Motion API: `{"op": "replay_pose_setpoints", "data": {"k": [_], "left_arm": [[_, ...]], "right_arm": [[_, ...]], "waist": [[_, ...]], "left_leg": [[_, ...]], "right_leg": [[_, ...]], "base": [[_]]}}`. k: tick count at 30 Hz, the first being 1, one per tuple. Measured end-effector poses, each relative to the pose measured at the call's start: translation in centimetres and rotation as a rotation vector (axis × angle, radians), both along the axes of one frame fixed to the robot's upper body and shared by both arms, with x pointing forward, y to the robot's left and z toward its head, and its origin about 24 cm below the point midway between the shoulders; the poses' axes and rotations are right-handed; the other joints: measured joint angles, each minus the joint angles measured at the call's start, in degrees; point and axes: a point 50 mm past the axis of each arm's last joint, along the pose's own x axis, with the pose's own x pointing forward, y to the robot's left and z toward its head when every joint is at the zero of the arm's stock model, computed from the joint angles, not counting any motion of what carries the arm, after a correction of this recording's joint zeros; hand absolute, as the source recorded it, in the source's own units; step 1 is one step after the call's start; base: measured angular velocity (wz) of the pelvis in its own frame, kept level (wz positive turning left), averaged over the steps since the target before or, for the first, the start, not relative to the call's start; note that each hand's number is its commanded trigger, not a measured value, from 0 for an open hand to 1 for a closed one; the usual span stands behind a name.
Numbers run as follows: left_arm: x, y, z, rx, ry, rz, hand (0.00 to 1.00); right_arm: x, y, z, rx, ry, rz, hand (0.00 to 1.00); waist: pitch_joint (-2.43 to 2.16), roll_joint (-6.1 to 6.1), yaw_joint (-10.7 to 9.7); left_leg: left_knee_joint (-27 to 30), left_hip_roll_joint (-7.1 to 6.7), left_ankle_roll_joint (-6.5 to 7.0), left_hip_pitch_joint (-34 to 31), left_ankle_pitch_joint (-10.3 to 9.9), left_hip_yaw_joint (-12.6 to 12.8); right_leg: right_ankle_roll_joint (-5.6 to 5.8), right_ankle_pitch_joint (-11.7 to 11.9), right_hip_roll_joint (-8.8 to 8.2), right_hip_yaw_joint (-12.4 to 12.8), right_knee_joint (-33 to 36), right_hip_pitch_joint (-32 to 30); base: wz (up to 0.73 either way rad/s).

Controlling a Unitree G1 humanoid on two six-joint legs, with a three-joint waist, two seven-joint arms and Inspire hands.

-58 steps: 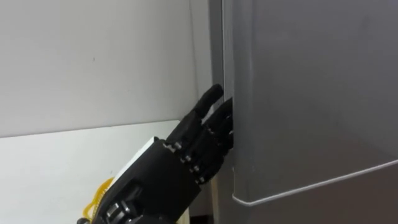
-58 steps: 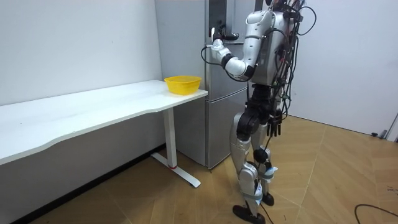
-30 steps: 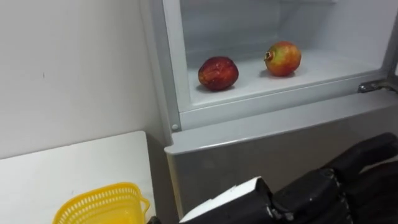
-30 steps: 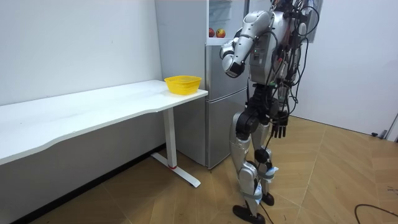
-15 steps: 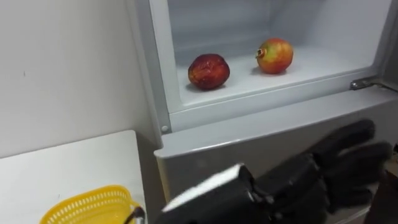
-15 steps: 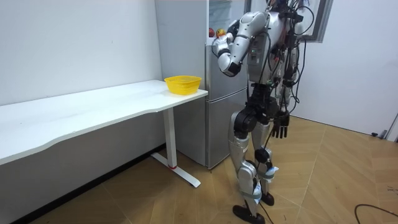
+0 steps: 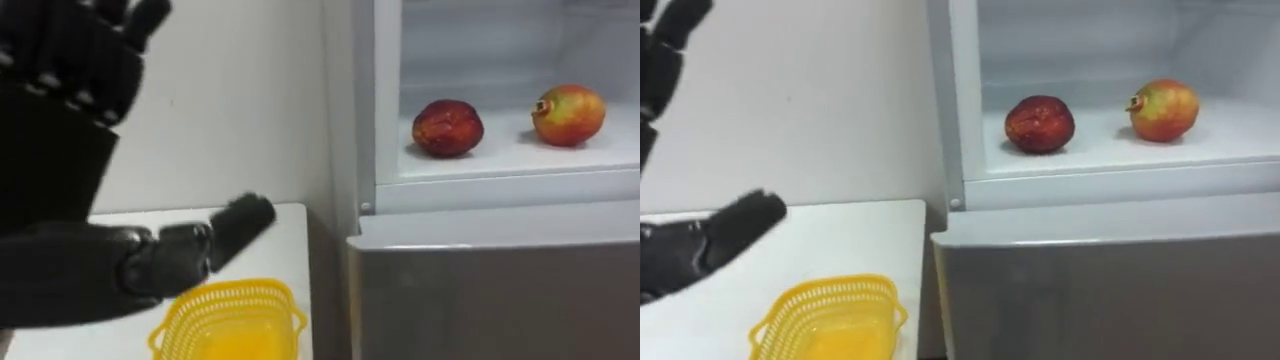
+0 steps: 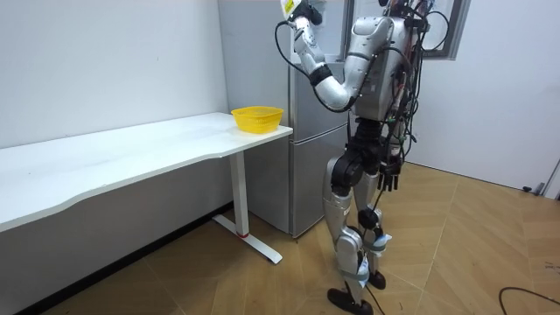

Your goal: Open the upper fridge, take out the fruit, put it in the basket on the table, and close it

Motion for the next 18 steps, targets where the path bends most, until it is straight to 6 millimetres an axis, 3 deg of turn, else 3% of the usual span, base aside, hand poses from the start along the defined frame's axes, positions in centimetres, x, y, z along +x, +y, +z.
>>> {"op": "replay_pose_setpoints", "data": {"k": [3, 6, 12, 13, 18], "left_arm": [[-0.9, 1.7, 0.6, -0.045, -0.056, 0.231, 0.0], [-1.8, 3.0, 0.9, -0.04, -0.115, 0.47, 0.0], [-4.2, 6.2, 0.2, -0.151, -0.149, 0.778, 0.0], [-4.3, 6.9, -0.4, -0.162, -0.121, 0.826, 0.0], [-4.8, 9.5, -5.0, -0.164, 0.139, 0.976, 0.0]], "right_arm": [[-0.2, 0.0, 0.0, -0.001, 0.002, -0.016, 0.0], [-1.3, 0.3, 0.1, 0.004, 0.016, -0.046, 0.0], [-2.0, 0.3, 0.2, 0.006, 0.026, -0.061, 0.0], [-2.1, 0.2, 0.2, 0.005, 0.028, -0.071, 0.0], [-1.8, -0.1, 0.3, -0.002, 0.008, -0.083, 0.0]], "waist": [[-0.18, 0.47, 0.0], [-0.49, 0.69, 1.4], [-0.14, 2.21, 1.9], [0.12, 2.37, 2.0], [0.32, 3.28, 3.1]], "left_leg": [[-0.6, -0.3, 0.01, -0.3, 0.0, -1.6], [-0.6, -0.55, 0.07, -0.2, 0.0, -2.2], [-0.7, -0.9, 0.09, 0.3, 0.0, -3.7], [-0.6, -1.03, 0.1, 0.3, 0.0, -4.2], [-0.5, -1.75, 0.17, 0.1, 0.0, -5.8]], "right_leg": [[0.12, 0.0, -0.39, -1.3, 0.1, 0.0], [0.24, 0.0, -0.42, -1.6, 0.3, 0.5], [0.47, -0.1, -0.82, -3.0, 0.1, 1.5], [0.55, -0.2, -0.82, -3.4, 0.0, 1.7], [0.71, -1.0, -1.51, -4.8, 0.1, 2.0]], "base": [[0.21], [0.09], [0.1], [0.2], [0.19]]}}
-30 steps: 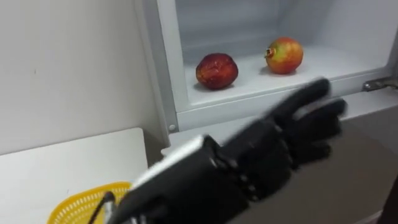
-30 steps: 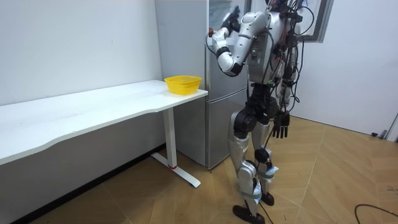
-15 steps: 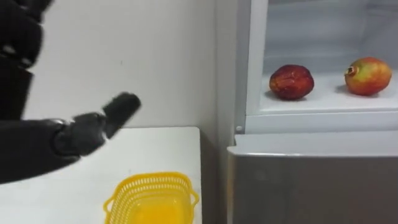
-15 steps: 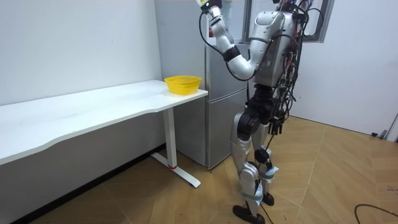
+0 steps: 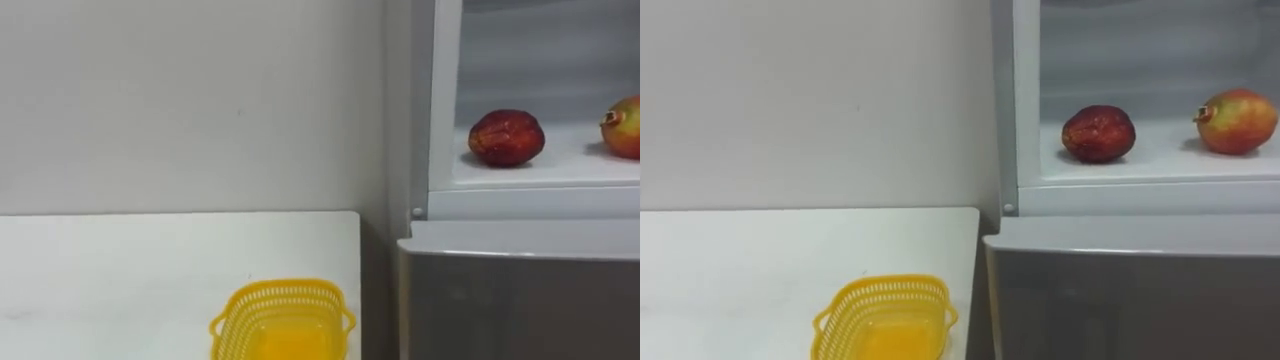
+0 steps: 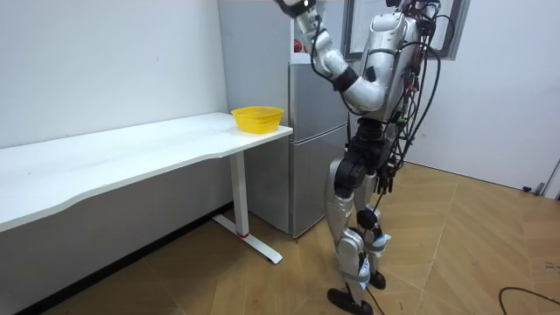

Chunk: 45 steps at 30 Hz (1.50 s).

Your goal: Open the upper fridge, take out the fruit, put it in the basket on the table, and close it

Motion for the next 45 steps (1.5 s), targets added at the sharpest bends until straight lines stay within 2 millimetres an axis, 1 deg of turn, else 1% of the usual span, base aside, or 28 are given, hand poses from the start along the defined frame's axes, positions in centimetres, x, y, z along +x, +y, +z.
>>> {"op": "replay_pose_setpoints", "data": {"k": [2, 3, 5, 6, 8, 9, 10, 11, 12, 14, 15, 17, 18, 19, 20, 21, 22, 23, 26, 28, 31, 32, 33, 35, 39, 40, 41, 45], "left_arm": [[-0.8, 1.4, -3.0, -0.097, 0.15, 0.058, 0.0], [-1.1, 1.8, -3.9, -0.128, 0.183, 0.076, 0.0], [-2.2, 3.1, -7.2, -0.248, 0.304, 0.149, 0.0], [-2.5, 3.4, -8.0, -0.28, 0.329, 0.167, 0.0], [-3.5, 4.8, -11.4, -0.415, 0.416, 0.238, 0.0], [-4.2, 5.2, -13.2, -0.466, 0.475, 0.281, 0.0], [-4.5, 5.3, -14.4, -0.5, 0.512, 0.301, 0.0], [-5.3, 5.3, -16.7, -0.593, 0.571, 0.327, 0.0], [-5.6, 5.1, -17.8, -0.641, 0.594, 0.335, 0.0], [-7.0, 4.3, -21.8, -0.813, 0.689, 0.366, 0.0], [-7.5, 4.1, -22.9, -0.858, 0.72, 0.377, 0.0], [-9.7, 3.0, -26.6, -1.03, 0.835, 0.415, 0.0], [-10.2, 2.6, -27.3, -1.071, 0.853, 0.419, 0.0], [-11.4, 1.9, -28.8, -1.142, 0.907, 0.432, 0.0], [-12.7, 1.0, -30.1, -1.21, 0.969, 0.444, 0.0], [-13.2, 0.5, -30.6, -1.235, 1.004, 0.447, 0.0], [-14.3, -0.6, -31.7, -1.286, 1.064, 0.452, 0.0], [-15.7, -1.6, -32.7, -1.326, 1.149, 0.463, 0.0], [-17.2, -3.7, -34.1, -1.339, 1.388, 0.387, 0.0], [-17.5, -4.3, -34.6, -1.313, 1.501, 0.313, 0.0], [-17.0, -5.2, -35.0, -1.178, 1.713, 0.181, 0.0], [-16.7, -5.6, -35.2, -1.112, 1.797, 0.126, 0.0], [-16.6, -5.8, -35.3, -1.078, 1.836, 0.099, 0.0], [-15.2, -6.4, -35.6, -0.954, 1.954, -0.021, 0.0], [-13.4, -7.3, -35.9, -0.858, 2.038, -0.162, 0.0], [-12.9, -7.4, -36.0, -0.816, 2.07, -0.198, 0.0], [-12.6, -7.5, -36.0, -0.781, 2.093, -0.224, 0.0], [-12.7, -7.1, -35.9, -0.717, 2.168, -0.261, 0.0]], "right_arm": [[0.5, -0.3, 0.0, -0.011, -0.012, 0.005, 0.0], [0.5, -0.3, 0.0, -0.015, -0.011, 0.005, 0.0], [0.8, -0.6, 0.1, -0.03, -0.027, -0.01, 0.0], [0.9, -0.6, 0.1, -0.032, -0.026, -0.017, 0.0], [1.0, -1.0, 0.2, -0.039, -0.024, -0.018, 0.0], [1.1, -1.1, 0.2, -0.043, -0.022, -0.021, 0.0], [1.1, -1.2, 0.2, -0.045, -0.017, -0.019, 0.0], [1.1, -1.3, 0.2, -0.048, -0.014, -0.02, 0.0], [1.1, -1.3, 0.2, -0.048, -0.012, -0.02, 0.0], [1.5, -1.2, 0.2, -0.046, -0.011, -0.022, 0.0], [1.5, -1.2, 0.2, -0.047, -0.008, -0.026, 0.0], [1.5, -1.2, 0.2, -0.039, -0.012, -0.055, 0.0], [1.6, -1.2, 0.2, -0.036, -0.013, -0.054, 0.0], [1.7, -1.2, 0.2, -0.029, -0.006, -0.047, 0.0], [1.8, -1.2, 0.2, -0.025, -0.002, -0.041, 0.0], [1.9, -1.2, 0.2, -0.023, -0.001, -0.038, 0.0], [1.9, -1.2, 0.2, -0.023, 0.004, -0.036, 0.0], [1.9, -1.2, 0.1, -0.02, 0.009, -0.027, 0.0], [2.1, -1.1, 0.1, -0.017, 0.022, -0.001, 0.0], [1.8, -1.1, 0.1, -0.007, 0.033, -0.002, 0.0], [1.7, -1.0, 0.1, 0.003, 0.039, 0.004, 0.0], [1.8, -0.9, 0.1, 0.005, 0.038, 0.01, 0.0], [1.9, -0.9, 0.1, 0.006, 0.036, 0.014, 0.0], [2.5, -0.7, 0.0, 0.017, 0.043, 0.036, 0.0], [2.6, -0.3, -0.1, 0.023, 0.073, 0.055, 0.0], [2.5, -0.2, -0.2, 0.027, 0.079, 0.064, 0.0], [2.5, 0.0, -0.2, 0.03, 0.084, 0.064, 0.0], [2.2, 0.6, -0.3, 0.042, 0.104, 0.083, 0.0]], "waist": [[0.0, -0.19, 0.1], [0.01, -0.2, 0.1], [0.08, -0.41, 0.4], [0.08, -0.55, 0.5], [0.13, -0.85, 0.5], [0.05, -1.33, 0.6], [0.07, -1.33, 0.6], [0.09, -1.43, 0.8], [0.13, -1.64, 0.7], [0.22, -2.62, 1.1], [0.24, -2.9, 0.8], [-0.07, -3.22, 0.7], [-0.12, -3.34, 0.7], [-0.13, -3.47, 0.6], [0.0, -3.82, 0.4], [0.03, -3.89, 0.4], [-0.01, -3.68, 0.4], [0.1, -3.74, 0.4], [0.19, -3.79, -0.2], [0.25, -3.89, -0.3], [0.25, -3.96, -0.8], [0.26, -3.98, -1.4], [0.26, -4.02, -1.9], [0.23, -4.33, -3.5], [0.26, -4.86, -4.4], [0.26, -5.18, -5.0], [0.21, -5.42, -5.0], [0.19, -6.02, -5.3]], "left_leg": [[0.3, -0.14, 0.0, -0.4, 0.0, -1.0], [0.6, -0.13, 0.0, -0.6, 0.0, -1.1], [0.8, -0.15, -0.01, -0.7, 0.0, -1.7], [0.8, -0.17, -0.01, -0.7, 0.0, -1.9], [0.8, -0.24, -0.01, -0.9, 0.0, -2.4], [0.8, -0.2, -0.01, -1.0, 0.0, -2.5], [0.8, -0.17, -0.01, -1.0, 0.0, -2.5], [0.8, -0.2, -0.01, -1.0, 0.0, -2.5], [0.8, -0.22, -0.01, -1.0, 0.0, -2.5], [0.8, -0.3, -0.01, -1.1, 0.0, -2.9], [0.8, -0.33, -0.01, -1.2, 0.0, -3.1], [0.8, -0.48, -0.01, -1.3, 0.0, -3.8], [0.8, -0.48, -0.01, -1.4, 0.0, -3.9], [0.8, -0.49, 0.01, -1.2, 0.0, -3.9], [0.7, -0.51, 0.12, -0.8, -0.1, -3.9], [0.6, -0.5, 0.14, -0.7, -0.1, -3.9], [0.4, -0.51, 0.2, -0.6, -0.2, -4.0], [0.3, -0.5, 0.21, -0.5, -0.2, -3.8], [0.4, -0.47, 0.22, -0.1, -0.2, -3.6], [0.3, -0.39, 0.21, 0.0, -0.2, -3.6], [0.0, -0.35, 0.2, 0.1, -0.2, -3.3], [-0.1, -0.36, 0.2, 0.0, -0.2, -3.2], [0.0, -0.38, 0.21, 0.0, -0.2, -3.2], [-0.1, -0.43, 0.22, 0.0, -0.2, -3.0], [-0.1, -0.35, 0.22, 0.5, -0.2, -2.1], [-0.1, -0.36, 0.22, 0.5, -0.2, -2.0], [-0.1, -0.31, 0.22, 0.5, -0.2, -1.5], [-0.1, -0.18, 0.22, 0.6, -0.2, -0.9]], "right_leg": [[-0.01, -0.3, -0.11, -0.2, 0.0, 0.0], [-0.01, -0.3, -0.13, -0.3, -0.1, 0.0], [-0.04, -0.3, -0.18, -0.8, -0.1, 0.0], [-0.05, -0.4, -0.22, -0.9, -0.1, 0.0], [-0.03, -0.5, -0.27, -1.4, -0.1, 0.1], [-0.03, -0.6, -0.33, -1.5, -0.1, 0.0], [-0.03, -0.7, -0.36, -1.4, 0.0, 0.0], [0.0, -0.7, -0.41, -1.3, -0.1, -0.1], [0.03, -0.8, -0.45, -1.4, -0.1, -0.1], [0.08, -1.0, -0.57, -2.1, -0.1, 0.1], [0.08, -1.0, -0.64, -2.4, -0.1, 0.3], [0.15, -1.0, -0.72, -2.8, -0.1, 0.4], [0.15, -1.0, -0.72, -2.9, 0.0, 0.4], [0.15, -1.0, -0.75, -3.0, 0.0, 0.7], [0.2, -1.0, -0.8, -3.1, 0.0, 1.1], [0.25, -1.1, -0.81, -3.0, 0.0, 1.2], [0.27, -1.1, -0.81, -3.0, 0.0, 1.2], [0.27, -1.1, -0.81, -2.8, -0.1, 1.2], [0.27, -1.1, -0.78, -3.1, -0.1, 2.0], [0.27, -1.1, -0.72, -3.0, -0.1, 2.0], [0.27, -1.1, -0.68, -2.8, -0.2, 1.9], [0.27, -1.1, -0.7, -2.8, -0.2, 1.8], [0.31, -1.1, -0.71, -2.8, -0.2, 1.8], [0.36, -1.2, -0.76, -2.6, -0.2, 1.7], [0.35, -1.2, -0.64, -1.4, -0.1, 1.7], [0.35, -1.2, -0.62, -1.1, -0.1, 1.6], [0.35, -1.2, -0.52, -0.4, -0.1, 1.4], [0.32, -1.2, -0.26, 0.4, -0.1, 1.0]], "base": [[0.13], [0.04], [0.0], [0.08], [0.12], [0.07], [0.0], [0.0], [0.05], [0.09], [0.16], [0.15], [0.05], [0.05], [0.05], [0.03], [0.0], [0.0], [0.03], [0.0], [0.0], [0.0], [0.0], [-0.03], [-0.16], [-0.15], [-0.19], [-0.14]]}}
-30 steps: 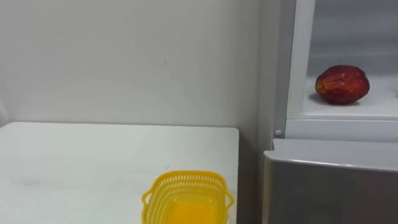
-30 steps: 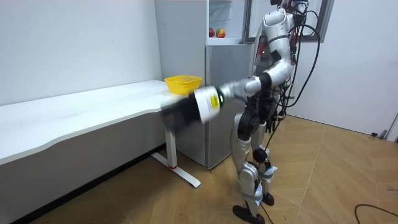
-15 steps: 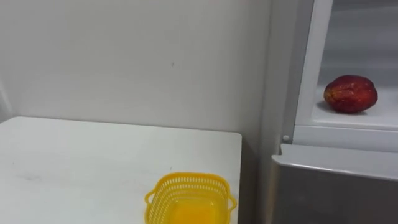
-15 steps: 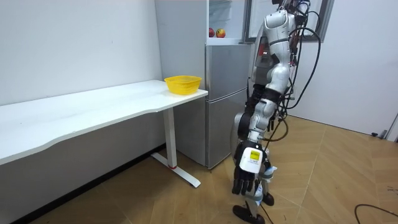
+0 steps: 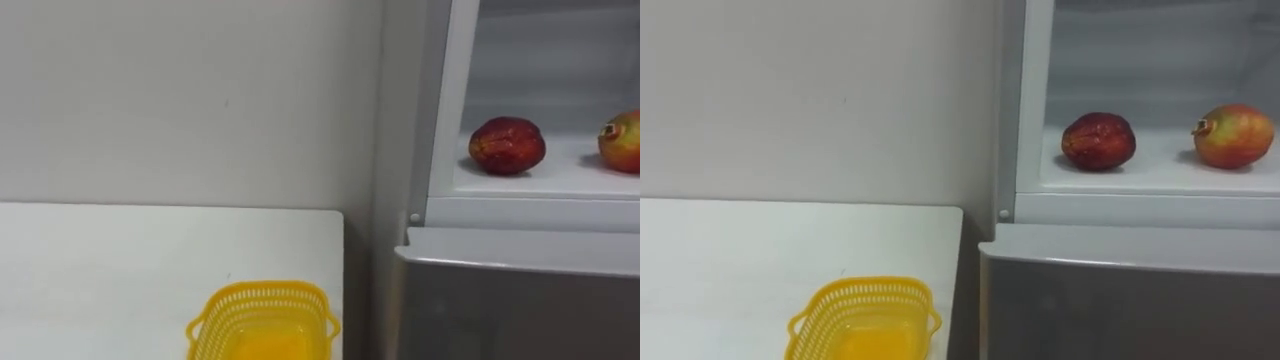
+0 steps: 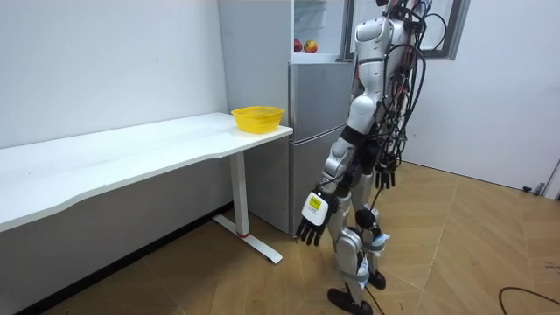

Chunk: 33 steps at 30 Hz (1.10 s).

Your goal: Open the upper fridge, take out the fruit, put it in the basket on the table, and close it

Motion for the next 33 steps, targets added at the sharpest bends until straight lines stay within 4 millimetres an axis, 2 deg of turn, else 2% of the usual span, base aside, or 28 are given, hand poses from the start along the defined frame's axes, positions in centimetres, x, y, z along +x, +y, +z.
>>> {"op": "replay_pose_setpoints", "data": {"k": [2, 16, 22, 25, 27, 29, 31, 33], "left_arm": [[-0.4, 0.0, 0.0, -0.007, 0.044, -0.04, 0.0], [-1.9, -0.4, -0.2, -0.062, 0.148, -0.034, 0.0], [-1.7, -0.8, -0.3, -0.066, 0.138, -0.054, 0.0], [-1.5, -0.9, -0.3, -0.066, 0.117, -0.059, 0.0], [-1.3, -0.8, -0.3, -0.054, 0.106, -0.061, 0.0], [-1.3, -0.8, -0.2, -0.041, 0.093, -0.064, 0.0], [-1.5, -0.8, -0.2, -0.035, 0.083, -0.059, 0.0], [-1.2, -0.9, -0.2, -0.034, 0.038, -0.031, 0.0]], "right_arm": [[-0.2, 0.2, 0.0, 0.004, 0.014, 0.003, 0.0], [0.1, 0.4, -0.1, -0.003, 0.012, -0.003, 0.0], [0.8, 0.4, -0.1, -0.05, -0.065, -0.138, 0.0], [2.4, -0.1, 0.0, -0.098, -0.185, -0.249, 0.0], [2.8, -0.4, 0.1, -0.138, -0.227, -0.263, 0.0], [3.7, -0.9, 0.5, -0.183, -0.314, -0.352, 0.0], [5.5, -1.4, 1.3, -0.21, -0.472, -0.475, 0.0], [9.3, -1.8, 3.4, -0.211, -0.733, -0.577, 0.0]], "waist": [[0.01, -0.05, -0.1], [0.14, 0.13, -0.3], [0.38, 0.49, -1.0], [0.51, 1.01, -1.2], [0.7, 1.13, -1.6], [0.69, 1.27, -3.0], [0.59, 1.31, -3.5], [0.49, 1.56, -4.5]], "left_leg": [[0.0, 0.0, 0.0, 0.0, 0.0, 0.1], [-0.4, 0.15, 0.0, 1.0, 0.0, 0.4], [-0.8, 0.24, 0.0, 1.4, 0.0, 0.6], [-1.1, 0.45, 0.0, 0.6, 0.0, 1.9], [-1.1, 0.43, 0.0, 0.3, 0.0, 1.9], [-1.1, 0.36, 0.0, 0.2, 0.0, 2.2], [-1.0, 0.41, 0.0, 0.2, 0.0, 3.3], [-0.9, 0.39, 0.0, 0.1, 0.0, 4.4]], "right_leg": [[0.0, 0.0, 0.03, 0.2, 0.0, -0.1], [-0.02, 0.0, 0.02, 0.7, 0.1, 0.4], [-0.03, 0.0, 0.31, 1.4, 0.1, 0.6], [-0.12, 0.1, 0.46, 2.6, 0.3, -1.0], [-0.1, 0.1, 0.49, 2.8, 0.2, -1.3], [-0.08, 0.1, 0.47, 3.0, 0.2, -1.3], [-0.1, 0.1, 0.34, 3.3, 0.3, -1.5], [-0.07, 0.2, 0.43, 4.2, 0.1, -1.9]], "base": [[-0.04], [0.0], [-0.01], [-0.16], [-0.06], [-0.09], [-0.21], [-0.22]]}}
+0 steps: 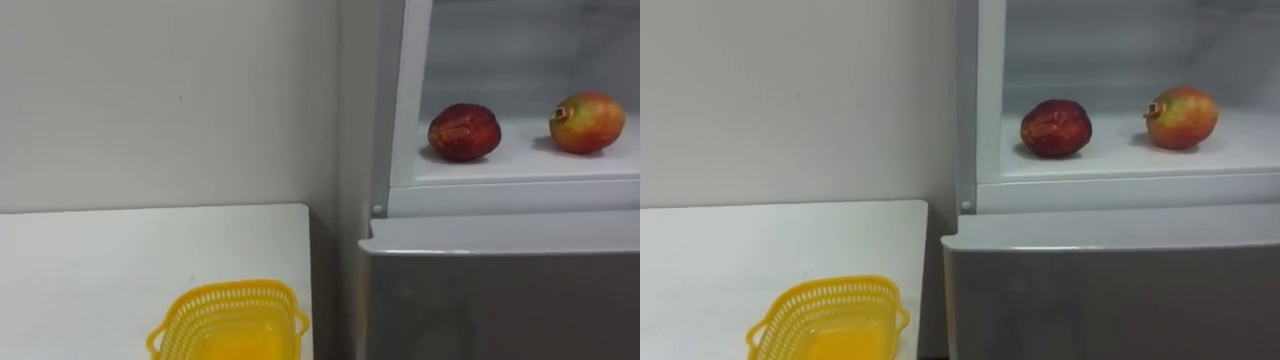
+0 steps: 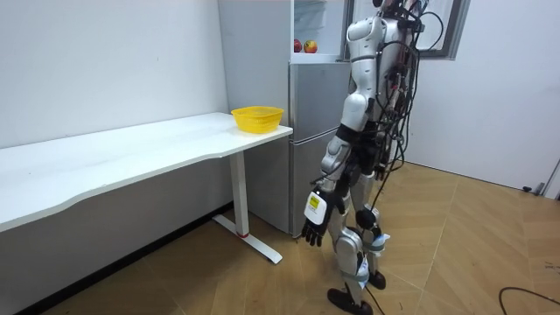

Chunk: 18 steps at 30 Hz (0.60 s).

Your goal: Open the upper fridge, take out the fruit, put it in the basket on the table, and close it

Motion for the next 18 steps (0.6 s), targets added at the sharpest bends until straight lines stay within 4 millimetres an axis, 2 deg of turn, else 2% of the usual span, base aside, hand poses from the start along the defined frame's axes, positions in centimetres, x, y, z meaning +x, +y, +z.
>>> {"op": "replay_pose_setpoints", "data": {"k": [3, 5, 6, 8, 12, 14, 15, 17, 18], "left_arm": [[0.5, 0.1, 0.2, 0.014, -0.053, -0.01, 0.0], [0.5, 0.1, 0.2, 0.033, -0.082, -0.015, 0.0], [0.5, 0.1, 0.3, 0.039, -0.087, -0.016, 0.0], [-0.1, 0.2, 0.2, 0.056, -0.091, -0.019, 0.0], [-0.4, 0.2, 0.3, 0.072, -0.094, -0.017, 0.0], [-0.4, 0.1, 0.2, 0.063, -0.101, -0.022, 0.0], [-0.4, 0.0, 0.1, 0.06, -0.099, -0.03, 0.0], [-0.3, -0.2, 0.1, 0.05, -0.102, -0.044, 0.0], [-0.4, -0.3, 0.1, 0.049, -0.103, -0.049, 0.0]], "right_arm": [[3.6, -0.3, 3.1, -0.046, -0.243, -0.039, 0.0], [6.7, -0.4, 6.6, -0.112, -0.467, -0.048, 0.0], [7.3, -0.4, 7.4, -0.125, -0.517, -0.051, 0.0], [9.0, -0.3, 10.9, -0.178, -0.694, -0.054, 0.0], [10.1, -0.2, 15.0, -0.337, -0.853, -0.018, 0.0], [10.7, 0.2, 17.9, -0.47, -0.946, 0.042, 0.0], [10.9, 0.3, 18.7, -0.5, -0.975, 0.058, 0.0], [11.5, 0.9, 22.2, -0.602, -1.114, 0.092, 0.0], [11.6, 1.0, 23.1, -0.628, -1.154, 0.096, 0.0]], "waist": [[-0.09, 0.08, -0.5], [-0.21, 0.25, -0.7], [-0.25, 0.29, -0.8], [-0.43, 0.44, -1.8], [-0.82, 0.62, -1.7], [-0.97, 0.7, -1.5], [-0.99, 0.74, -1.5], [-1.01, 0.78, -1.2], [-0.97, 0.71, -1.3]], "left_leg": [[0.3, -0.04, 0.0, -0.1, 0.0, 0.6], [0.5, 0.01, 0.0, -0.3, 0.0, 0.9], [0.5, 0.08, 0.0, -0.3, 0.0, 1.0], [0.5, 0.15, 0.0, -0.3, 0.0, 1.1], [0.5, 0.06, 0.0, -0.8, 0.0, 1.1], [0.6, 0.14, 0.0, -1.4, 0.0, 1.6], [0.7, 0.16, 0.0, -1.6, 0.0, 1.7], [0.6, 0.26, -0.01, -1.9, 0.0, 2.2], [0.6, 0.36, -0.01, -1.8, 0.0, 2.3]], "right_leg": [[0.04, 0.1, 0.3, 0.9, 0.1, -0.4], [0.04, 0.4, 0.52, 1.9, 0.1, -0.9], [-0.01, 0.5, 0.58, 2.0, 0.0, -1.0], [-0.07, 0.6, 0.72, 1.9, 0.0, -1.1], [-0.18, 0.7, 0.86, 2.0, 0.2, -1.5], [-0.23, 0.7, 0.89, 2.0, 0.9, -2.5], [-0.24, 0.7, 0.9, 2.0, 1.2, -2.9], [-0.27, 0.8, 1.01, 2.4, 1.9, -3.7], [-0.29, 0.8, 1.05, 2.5, 1.9, -3.6]], "base": [[-0.17], [-0.2], [-0.14], [-0.03], [-0.02], [-0.04], [-0.07], [-0.06], [-0.06]]}}
